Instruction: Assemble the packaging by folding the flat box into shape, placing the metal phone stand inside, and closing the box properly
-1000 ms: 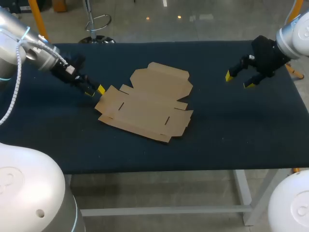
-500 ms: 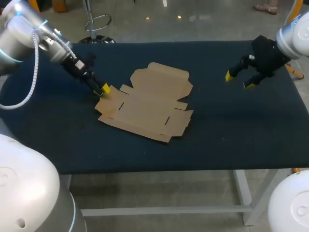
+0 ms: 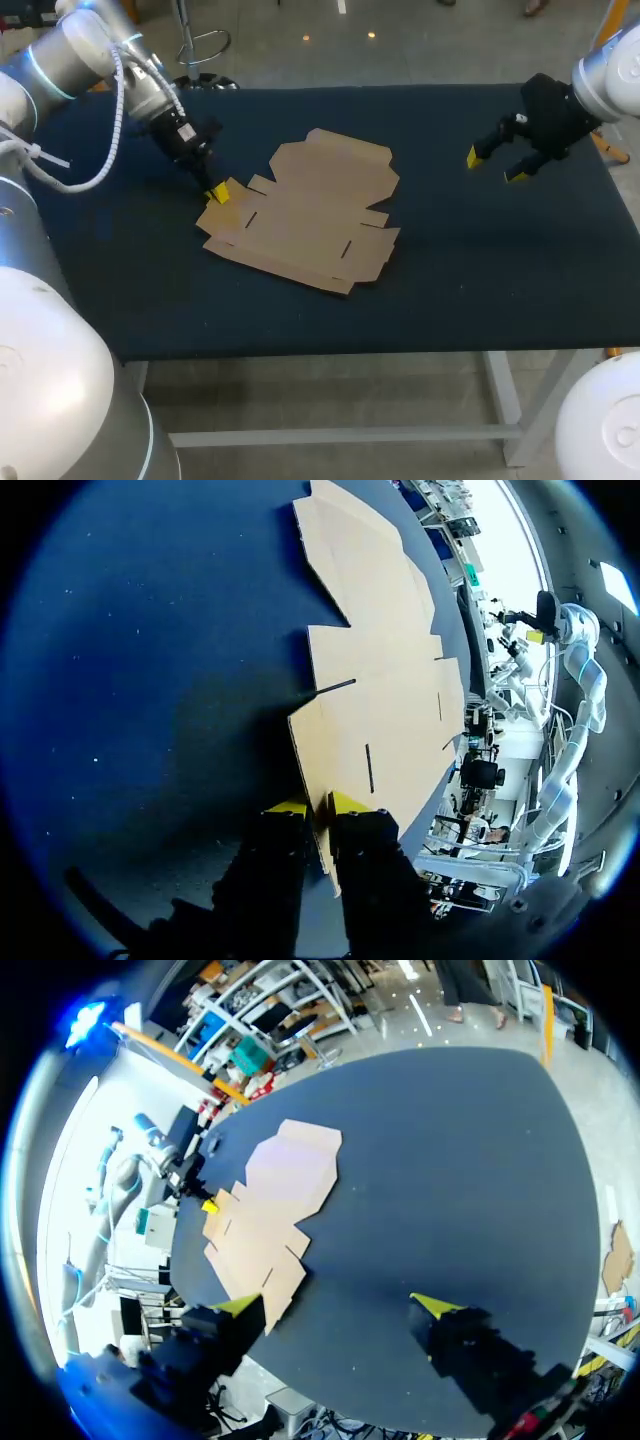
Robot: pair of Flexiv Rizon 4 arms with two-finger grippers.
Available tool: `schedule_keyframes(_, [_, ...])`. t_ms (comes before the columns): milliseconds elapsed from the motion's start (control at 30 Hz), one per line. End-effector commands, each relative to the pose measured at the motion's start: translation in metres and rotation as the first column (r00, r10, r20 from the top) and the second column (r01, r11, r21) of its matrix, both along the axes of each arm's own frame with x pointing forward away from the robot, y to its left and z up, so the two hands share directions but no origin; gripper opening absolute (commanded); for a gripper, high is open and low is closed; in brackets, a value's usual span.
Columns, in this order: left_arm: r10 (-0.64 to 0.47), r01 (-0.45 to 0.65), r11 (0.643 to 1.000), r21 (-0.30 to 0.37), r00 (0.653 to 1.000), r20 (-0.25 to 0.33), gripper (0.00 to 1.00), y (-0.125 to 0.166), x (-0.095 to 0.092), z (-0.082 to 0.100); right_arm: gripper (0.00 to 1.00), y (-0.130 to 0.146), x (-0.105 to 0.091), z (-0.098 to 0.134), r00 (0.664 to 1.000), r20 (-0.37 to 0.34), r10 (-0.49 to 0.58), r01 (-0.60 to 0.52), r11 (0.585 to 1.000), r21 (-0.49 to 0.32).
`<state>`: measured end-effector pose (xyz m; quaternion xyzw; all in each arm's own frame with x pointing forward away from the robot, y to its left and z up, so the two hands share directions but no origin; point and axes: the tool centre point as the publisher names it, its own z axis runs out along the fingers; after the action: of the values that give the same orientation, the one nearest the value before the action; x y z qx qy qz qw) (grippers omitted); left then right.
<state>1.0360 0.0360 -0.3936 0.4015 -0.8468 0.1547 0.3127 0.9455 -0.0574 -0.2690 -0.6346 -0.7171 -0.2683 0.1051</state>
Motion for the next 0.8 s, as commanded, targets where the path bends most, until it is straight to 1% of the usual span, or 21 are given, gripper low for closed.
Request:
schedule_keyframes(33, [0.069, -0.07, 0.998, -0.001, 0.996, 0.052, 0.0, -0.002, -0.015, 0.006, 1.0, -0.001, -0.001, 0.002, 1.0, -0.004, 0.003, -0.003, 1.0, 0.001])
schedule_keyframes(133, [0.133, -0.131, 0.991, -0.027, 0.989, 0.065, 0.0, -0.001, -0.022, 0.01, 1.0, -0.001, -0.001, 0.002, 1.0, -0.004, 0.003, -0.003, 1.0, 0.001])
schedule_keyframes(200, [0.172, -0.171, 0.985, -0.025, 0.982, 0.077, 0.0, -0.001, -0.027, 0.012, 1.0, -0.001, -0.001, 0.002, 1.0, -0.004, 0.003, -0.003, 1.0, 0.001])
schedule_keyframes(367, [0.268, -0.264, 0.963, -0.058, 0.96, 0.079, 0.0, -0.002, -0.042, 0.019, 1.0, -0.001, -0.001, 0.002, 1.0, -0.004, 0.003, -0.003, 1.0, 0.001])
schedule_keyframes(400, [0.285, -0.282, 0.958, -0.051, 0.955, 0.082, 0.0, -0.003, -0.045, 0.02, 1.0, -0.001, -0.001, 0.002, 1.0, -0.004, 0.003, -0.003, 1.0, 0.001])
schedule_keyframes(533, [0.362, -0.358, 0.932, -0.055, 0.927, 0.097, 0.0, -0.006, -0.058, 0.022, 1.0, -0.001, -0.001, 0.002, 1.0, -0.004, 0.003, -0.003, 1.0, 0.001])
schedule_keyframes(567, [0.382, -0.377, 0.924, -0.068, 0.919, 0.095, 0.0, -0.006, -0.061, 0.023, 1.0, -0.001, -0.001, 0.002, 1.0, -0.004, 0.003, -0.003, 1.0, 0.001])
schedule_keyframes(633, [0.405, -0.402, 0.914, -0.058, 0.909, 0.095, 0.0, -0.007, -0.066, 0.023, 1.0, -0.001, -0.001, 0.002, 1.0, -0.004, 0.003, -0.003, 1.0, 0.001])
schedule_keyframes(667, [0.422, -0.418, 0.906, -0.065, 0.902, 0.094, 0.0, -0.006, -0.069, 0.023, 1.0, -0.001, -0.001, 0.002, 1.0, -0.004, 0.003, -0.003, 1.0, 0.001])
schedule_keyframes(733, [0.461, -0.456, 0.887, -0.07, 0.881, 0.11, 0.0, -0.006, -0.074, 0.023, 1.0, -0.001, -0.001, 0.002, 1.0, -0.004, 0.003, -0.003, 1.0, 0.001])
schedule_keyframes(800, [0.493, -0.483, 0.87, -0.103, 0.863, 0.113, 0.0, -0.006, -0.079, 0.022, 1.0, -0.001, -0.001, 0.002, 1.0, -0.004, 0.003, -0.003, 1.0, 0.001])
